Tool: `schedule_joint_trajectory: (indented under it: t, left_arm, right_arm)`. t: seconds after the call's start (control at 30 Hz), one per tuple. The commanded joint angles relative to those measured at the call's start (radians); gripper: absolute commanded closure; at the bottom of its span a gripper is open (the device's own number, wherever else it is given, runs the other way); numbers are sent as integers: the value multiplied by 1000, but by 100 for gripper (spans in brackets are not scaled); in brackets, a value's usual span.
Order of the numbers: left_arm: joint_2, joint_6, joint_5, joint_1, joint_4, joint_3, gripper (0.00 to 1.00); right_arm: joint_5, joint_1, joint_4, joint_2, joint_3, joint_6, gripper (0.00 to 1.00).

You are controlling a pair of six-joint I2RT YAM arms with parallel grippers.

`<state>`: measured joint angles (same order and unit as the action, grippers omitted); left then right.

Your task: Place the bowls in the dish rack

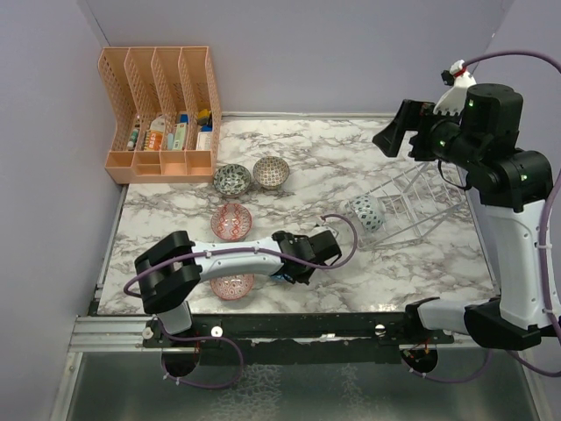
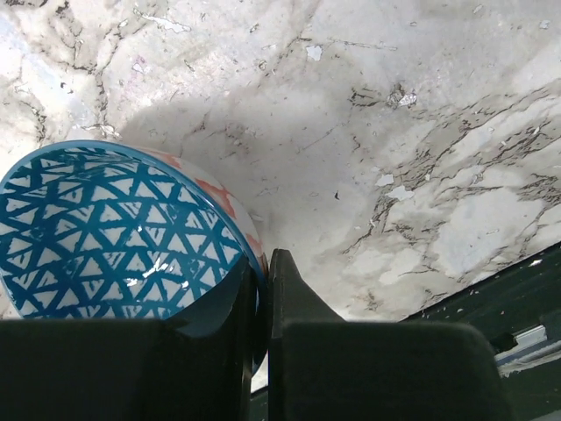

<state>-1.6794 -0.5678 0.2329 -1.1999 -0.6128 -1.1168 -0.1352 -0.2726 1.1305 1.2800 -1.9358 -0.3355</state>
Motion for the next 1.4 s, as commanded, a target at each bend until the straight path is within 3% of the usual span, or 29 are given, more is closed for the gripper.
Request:
schedule_joint_trajectory:
  t: [0.0,0.13,0.3,0.43,0.57,0.77,1.07,1.37]
  left_arm:
    - [-28,7,-21,5,20,19,100]
    - [22,11,-32,26,4,-64,100]
    - [68,4,-103,113,-22,-281,100]
    - [99,-56,-242,220,47,-422,100]
    - [134,-267,-446,336,304,-390,100]
    - [165,-748,-562,395,944,-116,100]
    - [23,-1095,-464,396,1502,-62,100]
    - [-104,-1238,-296,347,1761,-19,100]
  right_arm:
    - [43,7,9,-12,-50,11,0]
    - [46,7,23,3,-92,3,1]
    - [14,7,34,34,-169,-18,2]
    - [-5,7,36,57,-223,-29,2]
    - [-16,7,24,67,-242,-34,2]
    - [-27,7,26,97,-312,-39,2]
    - [-67,7,-9,83,-285,-58,2]
    - [-62,7,-9,67,-248,-55,2]
